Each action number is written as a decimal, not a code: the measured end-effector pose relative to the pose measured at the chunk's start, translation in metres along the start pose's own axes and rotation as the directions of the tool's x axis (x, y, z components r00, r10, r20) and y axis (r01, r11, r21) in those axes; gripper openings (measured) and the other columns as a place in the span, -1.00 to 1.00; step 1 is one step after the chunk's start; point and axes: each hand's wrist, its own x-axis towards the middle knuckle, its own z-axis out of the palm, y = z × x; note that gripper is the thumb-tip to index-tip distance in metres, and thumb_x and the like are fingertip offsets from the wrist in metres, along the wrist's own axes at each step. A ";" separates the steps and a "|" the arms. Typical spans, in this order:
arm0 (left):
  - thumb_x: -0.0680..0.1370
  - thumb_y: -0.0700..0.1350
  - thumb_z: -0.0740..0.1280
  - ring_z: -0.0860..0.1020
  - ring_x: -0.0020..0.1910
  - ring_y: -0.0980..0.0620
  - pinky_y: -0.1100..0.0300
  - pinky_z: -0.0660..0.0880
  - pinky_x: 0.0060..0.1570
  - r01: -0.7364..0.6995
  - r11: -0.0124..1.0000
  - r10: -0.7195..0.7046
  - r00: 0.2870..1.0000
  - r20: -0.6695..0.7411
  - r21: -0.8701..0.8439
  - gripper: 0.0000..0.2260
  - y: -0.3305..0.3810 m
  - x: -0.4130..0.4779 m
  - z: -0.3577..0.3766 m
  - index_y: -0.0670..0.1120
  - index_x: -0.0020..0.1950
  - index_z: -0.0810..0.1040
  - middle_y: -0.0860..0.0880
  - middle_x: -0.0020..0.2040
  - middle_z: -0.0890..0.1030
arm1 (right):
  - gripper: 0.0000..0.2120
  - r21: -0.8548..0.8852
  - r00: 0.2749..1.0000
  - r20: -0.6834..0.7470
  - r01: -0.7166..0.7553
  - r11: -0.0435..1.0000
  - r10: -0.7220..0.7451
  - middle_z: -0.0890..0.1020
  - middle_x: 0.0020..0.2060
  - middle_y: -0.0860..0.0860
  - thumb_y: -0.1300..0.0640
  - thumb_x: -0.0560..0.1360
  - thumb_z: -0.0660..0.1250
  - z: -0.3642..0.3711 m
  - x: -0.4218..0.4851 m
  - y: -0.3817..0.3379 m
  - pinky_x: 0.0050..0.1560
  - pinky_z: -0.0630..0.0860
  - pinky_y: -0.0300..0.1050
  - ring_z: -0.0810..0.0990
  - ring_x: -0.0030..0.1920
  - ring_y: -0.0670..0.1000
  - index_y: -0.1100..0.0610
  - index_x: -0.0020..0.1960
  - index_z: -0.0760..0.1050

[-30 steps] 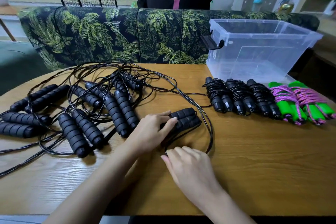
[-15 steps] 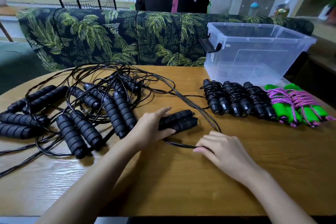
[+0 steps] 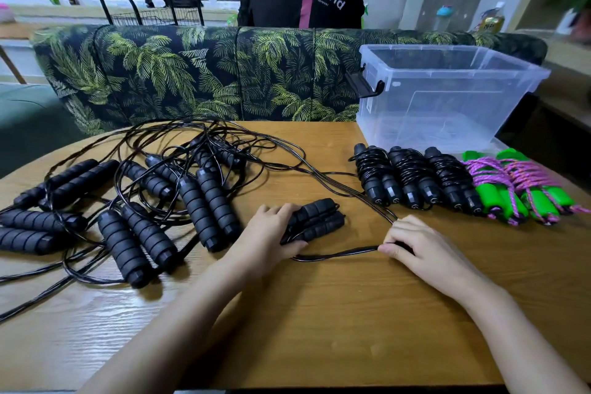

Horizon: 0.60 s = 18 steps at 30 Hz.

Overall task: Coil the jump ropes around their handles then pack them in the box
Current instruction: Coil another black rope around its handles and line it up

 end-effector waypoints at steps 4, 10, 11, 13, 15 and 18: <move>0.49 0.05 0.46 0.44 0.14 -0.06 0.10 0.41 0.15 0.015 0.995 -0.025 0.995 -0.101 -0.101 -0.40 -0.010 -0.002 -0.005 -0.07 0.47 0.37 -0.09 0.16 0.59 | -0.73 -0.110 0.997 0.068 0.055 0.992 -0.048 0.59 -0.06 -0.18 -0.10 0.61 0.16 -0.004 0.003 -0.005 0.29 0.24 -0.32 0.34 0.27 -0.23 0.02 -0.07 0.53; 0.47 0.20 0.36 0.45 0.18 -0.03 0.04 0.48 0.19 -0.317 0.945 0.304 0.942 -0.142 -0.080 -0.34 0.003 -0.023 -0.050 0.04 0.50 0.24 0.06 0.22 0.50 | -0.67 -0.024 0.990 0.056 -0.126 0.992 0.127 0.48 -0.41 -0.12 -0.13 0.61 0.21 -0.017 0.026 -0.015 -0.29 0.23 -0.33 0.45 -0.31 -0.18 -0.04 -0.27 0.50; 0.49 0.15 0.38 0.43 0.18 -0.02 0.09 0.45 0.20 -0.390 0.921 0.389 0.916 -0.099 0.008 -0.29 0.010 -0.029 -0.055 0.01 0.54 0.15 0.04 0.27 0.48 | -0.66 0.007 0.986 0.049 -0.160 0.987 0.159 0.48 -0.46 -0.11 -0.15 0.59 0.23 -0.020 0.033 -0.019 -0.32 0.22 -0.28 0.42 -0.37 -0.16 -0.03 -0.29 0.51; 0.44 0.08 0.49 0.44 0.13 -0.03 0.14 0.43 0.15 -0.467 0.858 0.484 0.874 -0.034 0.212 -0.10 0.026 -0.039 -0.057 -0.15 0.58 0.04 -0.05 0.29 0.45 | -0.62 0.032 0.979 0.026 -0.203 0.979 0.202 0.53 -0.42 -0.11 -0.20 0.56 0.25 -0.023 0.051 -0.031 -0.32 0.26 -0.16 0.46 -0.34 -0.11 -0.02 -0.31 0.53; 0.27 0.13 0.61 0.47 0.02 -0.03 0.17 0.45 0.00 -0.425 0.836 0.457 0.889 -0.012 0.345 0.15 0.041 -0.043 -0.051 -0.30 0.57 -0.03 -0.09 0.14 0.56 | -0.60 0.051 0.979 -0.026 -0.202 0.978 0.204 0.56 -0.38 -0.06 -0.22 0.56 0.24 -0.028 0.066 -0.049 -0.31 0.27 -0.12 0.50 -0.30 -0.04 -0.01 -0.34 0.54; 0.03 0.22 0.65 0.57 -0.17 -0.04 0.20 0.49 -0.27 -0.282 0.851 0.355 0.930 -0.090 0.444 0.41 0.048 -0.040 -0.043 -0.40 0.53 -0.11 -0.08 -0.13 0.67 | -0.60 0.175 0.983 -0.143 -0.090 0.980 0.116 0.45 -0.51 -0.02 -0.19 0.57 0.24 -0.036 0.071 -0.087 -0.36 0.25 -0.10 0.42 -0.41 -0.04 -0.03 -0.35 0.55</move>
